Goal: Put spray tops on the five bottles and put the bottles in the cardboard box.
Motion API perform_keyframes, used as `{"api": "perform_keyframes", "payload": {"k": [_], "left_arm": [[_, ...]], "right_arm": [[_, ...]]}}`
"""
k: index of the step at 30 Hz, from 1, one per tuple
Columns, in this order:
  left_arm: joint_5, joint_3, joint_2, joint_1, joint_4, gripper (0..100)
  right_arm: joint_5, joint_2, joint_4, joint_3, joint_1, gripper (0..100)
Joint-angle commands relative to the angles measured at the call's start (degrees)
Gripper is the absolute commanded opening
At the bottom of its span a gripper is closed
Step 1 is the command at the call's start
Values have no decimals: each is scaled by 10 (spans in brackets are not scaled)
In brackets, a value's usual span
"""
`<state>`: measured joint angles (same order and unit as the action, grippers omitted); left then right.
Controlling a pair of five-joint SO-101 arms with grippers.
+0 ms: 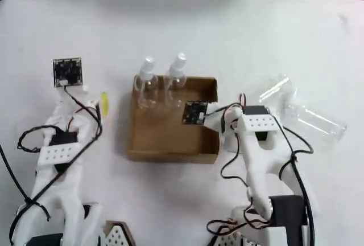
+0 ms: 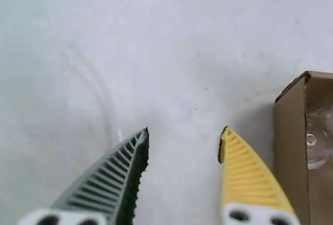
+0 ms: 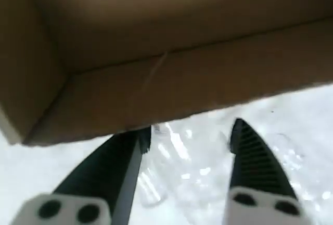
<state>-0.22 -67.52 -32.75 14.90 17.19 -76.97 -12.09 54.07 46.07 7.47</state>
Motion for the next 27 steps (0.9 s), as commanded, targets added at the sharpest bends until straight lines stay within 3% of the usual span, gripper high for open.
{"api": "perform_keyframes", "payload": {"k": [1, 8, 13, 18, 24, 27], "left_arm": [[-5, 31, -3, 3, -6, 210], [-6, 31, -3, 3, -6, 210], [-6, 31, -3, 3, -6, 210], [-6, 31, -3, 3, -6, 210], [-6, 30, 0, 6, -6, 210], [-6, 30, 0, 6, -6, 210]], "right_arm": [[4, 0, -17, -2, -4, 33], [8, -12, -36, -5, -19, 15], [12, -110, 31, -38, -61, 17], [69, -241, 71, -69, -111, 17], [84, -353, 75, -58, -181, 17], [137, -378, 73, -56, -227, 17]]}}
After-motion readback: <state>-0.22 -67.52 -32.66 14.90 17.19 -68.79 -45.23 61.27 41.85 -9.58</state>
